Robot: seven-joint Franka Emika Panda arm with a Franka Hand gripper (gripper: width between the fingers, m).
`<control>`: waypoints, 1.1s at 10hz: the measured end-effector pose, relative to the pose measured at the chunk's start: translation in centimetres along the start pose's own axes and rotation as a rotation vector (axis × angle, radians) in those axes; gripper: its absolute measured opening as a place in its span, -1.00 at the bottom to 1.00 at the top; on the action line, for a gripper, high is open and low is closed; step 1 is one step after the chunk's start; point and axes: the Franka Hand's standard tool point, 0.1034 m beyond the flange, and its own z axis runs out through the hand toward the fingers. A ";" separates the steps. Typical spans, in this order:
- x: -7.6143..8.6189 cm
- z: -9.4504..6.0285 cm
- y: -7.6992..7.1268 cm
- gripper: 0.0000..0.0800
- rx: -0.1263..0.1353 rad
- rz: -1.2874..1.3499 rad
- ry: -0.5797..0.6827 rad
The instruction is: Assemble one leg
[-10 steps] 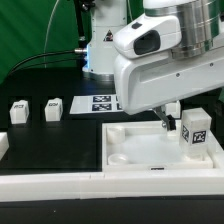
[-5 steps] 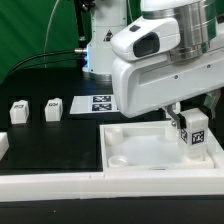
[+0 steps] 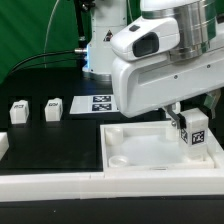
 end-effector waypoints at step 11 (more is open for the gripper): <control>0.0 0.2 0.0 -0.26 0.024 1.176 0.002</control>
Offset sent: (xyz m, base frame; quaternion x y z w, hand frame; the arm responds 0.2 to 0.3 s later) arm -0.0040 -0.0021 0.0007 -0.0095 0.0166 0.2253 0.9741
